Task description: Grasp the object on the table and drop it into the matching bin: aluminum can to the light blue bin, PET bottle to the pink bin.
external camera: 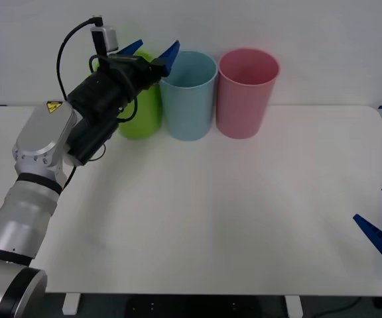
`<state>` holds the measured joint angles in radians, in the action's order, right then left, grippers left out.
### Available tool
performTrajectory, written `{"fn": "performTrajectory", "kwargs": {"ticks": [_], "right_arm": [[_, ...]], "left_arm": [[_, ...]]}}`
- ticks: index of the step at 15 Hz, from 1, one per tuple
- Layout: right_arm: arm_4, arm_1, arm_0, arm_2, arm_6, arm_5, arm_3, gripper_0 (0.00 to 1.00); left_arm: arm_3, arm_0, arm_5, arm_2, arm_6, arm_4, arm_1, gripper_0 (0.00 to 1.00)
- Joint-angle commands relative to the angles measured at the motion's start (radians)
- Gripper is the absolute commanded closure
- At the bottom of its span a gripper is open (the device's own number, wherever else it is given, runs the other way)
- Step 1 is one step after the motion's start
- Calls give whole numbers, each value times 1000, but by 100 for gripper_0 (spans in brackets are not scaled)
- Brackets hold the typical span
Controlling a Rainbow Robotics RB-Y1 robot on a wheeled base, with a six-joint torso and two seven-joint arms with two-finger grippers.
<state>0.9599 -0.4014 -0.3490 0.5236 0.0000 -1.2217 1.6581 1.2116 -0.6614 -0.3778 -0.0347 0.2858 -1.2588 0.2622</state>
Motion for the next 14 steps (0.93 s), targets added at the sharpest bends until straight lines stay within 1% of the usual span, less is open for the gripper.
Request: {"fn": "performTrajectory", "kwargs": {"ticks": [1, 3, 6, 8, 11, 14], "right_arm": [[0, 0, 0, 0, 0, 0, 0, 0], [0, 0, 0, 0, 0, 0, 0, 0], [0, 0, 0, 0, 0, 0, 0, 0], [0, 0, 0, 0, 0, 0, 0, 0], [0, 0, 0, 0, 0, 0, 0, 0], [0, 0, 0, 0, 0, 0, 0, 0]], "left_arm": [[114, 114, -20, 1, -11, 58, 45, 0], [187, 197, -50, 22, -19, 75, 66, 0], [278, 310, -133, 90, -27, 73, 74, 0], [332, 376, -161, 122, -37, 67, 83, 0], [399, 473, -290, 228, -53, 18, 80, 0], [459, 557, -438, 357, -56, -36, 83, 0]]}}
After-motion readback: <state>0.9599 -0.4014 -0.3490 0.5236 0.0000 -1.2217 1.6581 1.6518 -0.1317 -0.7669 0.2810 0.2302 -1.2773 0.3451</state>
